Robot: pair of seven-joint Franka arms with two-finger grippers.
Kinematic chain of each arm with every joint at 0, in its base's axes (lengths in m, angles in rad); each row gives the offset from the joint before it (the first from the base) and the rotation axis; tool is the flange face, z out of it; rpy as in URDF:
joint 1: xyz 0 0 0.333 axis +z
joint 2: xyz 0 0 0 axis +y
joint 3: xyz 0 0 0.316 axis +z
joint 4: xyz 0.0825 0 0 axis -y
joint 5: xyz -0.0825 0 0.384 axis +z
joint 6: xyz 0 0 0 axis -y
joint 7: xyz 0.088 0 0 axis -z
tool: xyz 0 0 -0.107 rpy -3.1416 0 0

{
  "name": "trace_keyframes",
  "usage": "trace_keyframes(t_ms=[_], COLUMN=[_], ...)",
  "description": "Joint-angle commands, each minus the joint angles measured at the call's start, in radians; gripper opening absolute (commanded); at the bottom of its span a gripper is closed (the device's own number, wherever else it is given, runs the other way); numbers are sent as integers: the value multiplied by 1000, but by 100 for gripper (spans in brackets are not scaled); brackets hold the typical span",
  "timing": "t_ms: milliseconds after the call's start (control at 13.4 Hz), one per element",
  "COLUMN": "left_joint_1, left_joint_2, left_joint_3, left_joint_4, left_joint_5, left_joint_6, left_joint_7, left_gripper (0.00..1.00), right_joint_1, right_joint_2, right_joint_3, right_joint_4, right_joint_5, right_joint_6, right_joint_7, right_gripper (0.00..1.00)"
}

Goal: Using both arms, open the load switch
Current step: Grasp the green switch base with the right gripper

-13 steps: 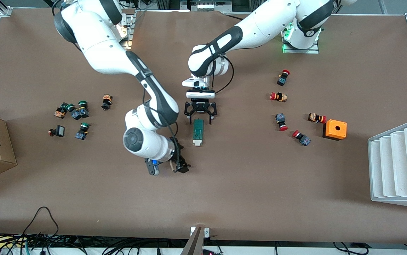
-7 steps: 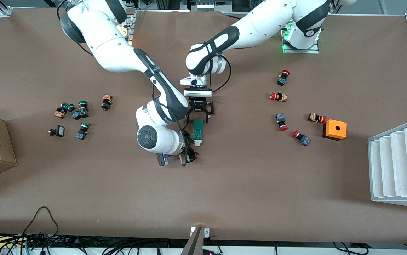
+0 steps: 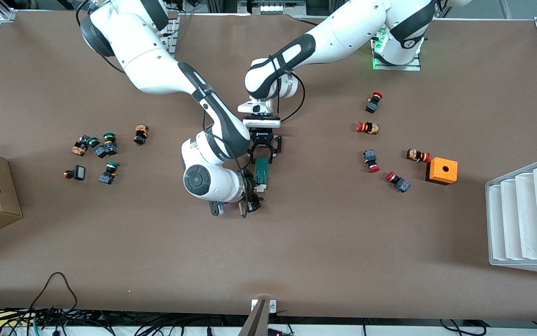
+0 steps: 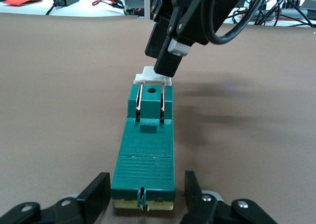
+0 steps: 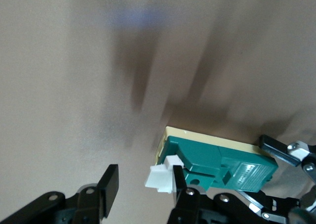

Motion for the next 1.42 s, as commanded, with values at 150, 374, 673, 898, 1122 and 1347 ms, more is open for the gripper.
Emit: trace_keyframes(t_ms=[150,374,673,898,1122,1347], left_joint_1=[-9,-9,-9,-9,-9,-9], left_joint_2=[39,39,39,42,42,45], left_joint_3=[1,1,1,1,1,1], left_joint_4=[32,32,32,56,58,58], left_joint_5=[36,36,35,35,33,35], left_joint_6=[6,6,6,8,8,8], left_joint_7=[-29,-29,-29,-27,-26,-29], left_gripper=[58,58,58,58,58,58], right_joint_1=[4,2,-1,-1,1,2], right_joint_2=[10,12,15,16,24,44], right_joint_3=[-2,-2,0,-2,-2,-2], right_joint_4=[29,29,32,32,41,67], right_joint_5=[36,37,60,63,62,62], right_joint_6=[-45,-71,-82,-78,-67,-62], right_joint_7=[32,52,55,57,57,57], right_gripper=[53,53,53,53,53,53])
